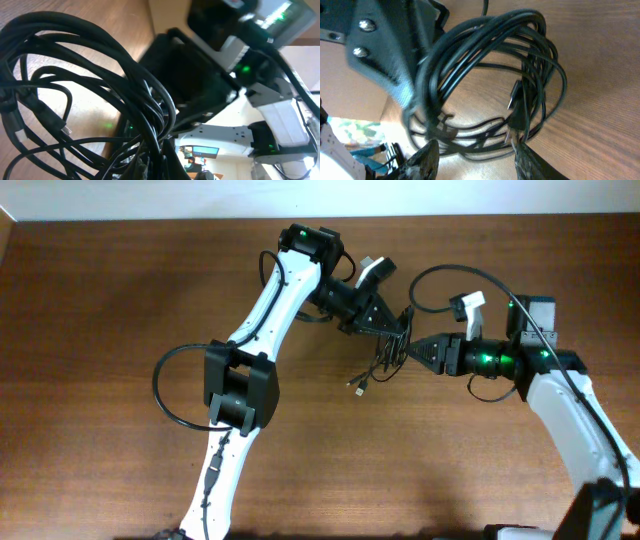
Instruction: Untangle cables
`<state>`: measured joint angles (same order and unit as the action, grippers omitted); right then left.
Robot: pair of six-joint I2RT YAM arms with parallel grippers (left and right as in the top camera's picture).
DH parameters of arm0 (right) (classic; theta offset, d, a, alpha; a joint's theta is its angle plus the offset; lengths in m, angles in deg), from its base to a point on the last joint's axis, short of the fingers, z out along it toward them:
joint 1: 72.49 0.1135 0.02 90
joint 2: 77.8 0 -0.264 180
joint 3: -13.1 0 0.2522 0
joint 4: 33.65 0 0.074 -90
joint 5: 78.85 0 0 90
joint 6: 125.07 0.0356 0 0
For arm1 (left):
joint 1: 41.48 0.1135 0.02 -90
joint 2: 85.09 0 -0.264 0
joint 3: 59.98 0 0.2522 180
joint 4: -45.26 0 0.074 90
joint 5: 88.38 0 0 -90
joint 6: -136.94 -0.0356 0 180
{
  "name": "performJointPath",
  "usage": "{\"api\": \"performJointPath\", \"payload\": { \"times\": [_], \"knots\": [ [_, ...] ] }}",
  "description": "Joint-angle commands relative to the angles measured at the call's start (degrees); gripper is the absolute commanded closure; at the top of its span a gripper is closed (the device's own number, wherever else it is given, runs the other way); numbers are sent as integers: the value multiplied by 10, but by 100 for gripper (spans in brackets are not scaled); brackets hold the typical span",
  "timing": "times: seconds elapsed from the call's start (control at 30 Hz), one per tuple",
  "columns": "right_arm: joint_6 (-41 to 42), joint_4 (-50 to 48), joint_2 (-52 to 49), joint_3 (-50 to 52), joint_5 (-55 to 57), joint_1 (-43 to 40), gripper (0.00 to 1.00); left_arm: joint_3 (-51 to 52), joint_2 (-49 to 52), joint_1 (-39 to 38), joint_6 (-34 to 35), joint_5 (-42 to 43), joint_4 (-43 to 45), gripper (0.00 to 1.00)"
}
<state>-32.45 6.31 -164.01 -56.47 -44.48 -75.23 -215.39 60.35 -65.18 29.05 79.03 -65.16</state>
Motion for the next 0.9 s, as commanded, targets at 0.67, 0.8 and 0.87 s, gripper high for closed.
{"api": "performJointPath", "payload": {
  "times": [0.67,0.8,0.87],
  "knots": [
    [0,-83,-17,-5,-39,35,59,-9,-23,-2,17,28,-1,100],
    [67,-101,-17,-5,28,39,60,-9,-23,-2,21,28,-1,100],
    [69,-107,-17,-5,43,52,60,-9,-23,-2,23,35,-1,100]
  ]
}}
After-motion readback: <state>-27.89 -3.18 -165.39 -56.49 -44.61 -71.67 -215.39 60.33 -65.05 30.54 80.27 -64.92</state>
